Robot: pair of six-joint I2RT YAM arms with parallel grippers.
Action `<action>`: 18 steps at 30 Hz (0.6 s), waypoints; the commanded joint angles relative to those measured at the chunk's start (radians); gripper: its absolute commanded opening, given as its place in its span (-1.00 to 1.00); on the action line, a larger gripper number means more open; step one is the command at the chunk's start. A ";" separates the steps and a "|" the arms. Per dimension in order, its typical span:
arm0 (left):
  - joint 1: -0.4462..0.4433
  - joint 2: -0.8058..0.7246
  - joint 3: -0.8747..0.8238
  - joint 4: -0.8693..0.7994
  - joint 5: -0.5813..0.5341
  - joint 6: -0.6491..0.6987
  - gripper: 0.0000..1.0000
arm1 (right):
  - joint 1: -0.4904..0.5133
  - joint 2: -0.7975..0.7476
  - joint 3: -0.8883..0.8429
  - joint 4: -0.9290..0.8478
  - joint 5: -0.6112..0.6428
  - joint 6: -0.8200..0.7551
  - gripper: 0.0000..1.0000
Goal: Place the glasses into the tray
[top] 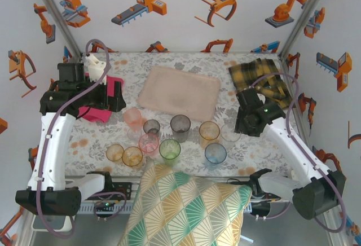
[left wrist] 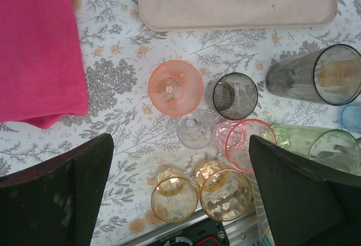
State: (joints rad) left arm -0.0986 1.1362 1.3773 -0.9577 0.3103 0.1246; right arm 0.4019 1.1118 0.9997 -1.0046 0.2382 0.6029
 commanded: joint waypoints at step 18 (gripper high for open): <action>-0.011 -0.045 -0.046 0.020 0.013 -0.048 0.94 | 0.006 0.003 -0.050 0.054 0.056 -0.032 -0.49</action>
State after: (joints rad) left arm -0.1043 1.1107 1.3384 -0.9501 0.3111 0.0895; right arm 0.4019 1.1145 0.9657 -0.9585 0.2642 0.5850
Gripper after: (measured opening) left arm 0.972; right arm 0.271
